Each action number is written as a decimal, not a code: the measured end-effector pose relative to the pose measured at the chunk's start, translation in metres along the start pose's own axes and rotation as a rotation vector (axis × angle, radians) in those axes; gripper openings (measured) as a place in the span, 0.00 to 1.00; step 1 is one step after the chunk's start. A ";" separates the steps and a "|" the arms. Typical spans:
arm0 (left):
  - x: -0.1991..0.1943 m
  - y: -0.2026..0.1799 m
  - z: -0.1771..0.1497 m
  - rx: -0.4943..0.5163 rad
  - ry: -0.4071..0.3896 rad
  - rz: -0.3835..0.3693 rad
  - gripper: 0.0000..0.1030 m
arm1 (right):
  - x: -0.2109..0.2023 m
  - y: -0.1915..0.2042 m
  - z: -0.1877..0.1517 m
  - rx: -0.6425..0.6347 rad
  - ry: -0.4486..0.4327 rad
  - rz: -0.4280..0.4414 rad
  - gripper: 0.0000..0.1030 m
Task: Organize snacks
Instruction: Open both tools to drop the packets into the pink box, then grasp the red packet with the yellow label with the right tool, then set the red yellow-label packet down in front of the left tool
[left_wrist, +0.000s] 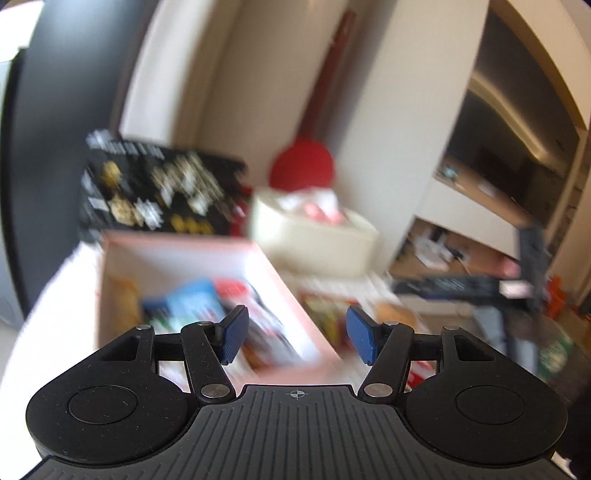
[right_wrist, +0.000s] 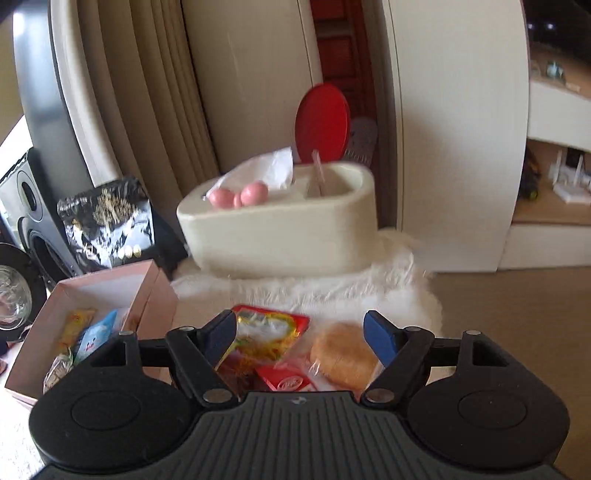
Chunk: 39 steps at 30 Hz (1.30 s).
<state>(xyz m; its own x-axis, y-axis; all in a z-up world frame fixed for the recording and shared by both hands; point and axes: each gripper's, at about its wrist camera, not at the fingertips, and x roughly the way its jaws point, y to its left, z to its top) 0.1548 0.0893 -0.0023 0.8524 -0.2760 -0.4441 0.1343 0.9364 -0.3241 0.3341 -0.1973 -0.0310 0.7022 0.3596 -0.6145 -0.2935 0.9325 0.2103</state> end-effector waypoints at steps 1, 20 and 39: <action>0.003 -0.006 -0.009 0.001 0.029 -0.017 0.62 | 0.006 0.004 -0.004 -0.011 0.015 0.019 0.74; 0.013 0.030 -0.044 -0.112 0.140 0.064 0.62 | 0.082 0.066 -0.037 -0.156 0.114 0.024 0.96; 0.015 0.010 -0.059 -0.112 0.197 0.019 0.62 | -0.046 0.030 -0.081 -0.133 0.158 0.199 0.17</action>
<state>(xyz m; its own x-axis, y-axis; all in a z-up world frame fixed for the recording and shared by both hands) 0.1391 0.0815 -0.0611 0.7378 -0.3056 -0.6019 0.0525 0.9150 -0.4001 0.2409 -0.1884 -0.0581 0.5159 0.5156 -0.6841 -0.5047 0.8282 0.2435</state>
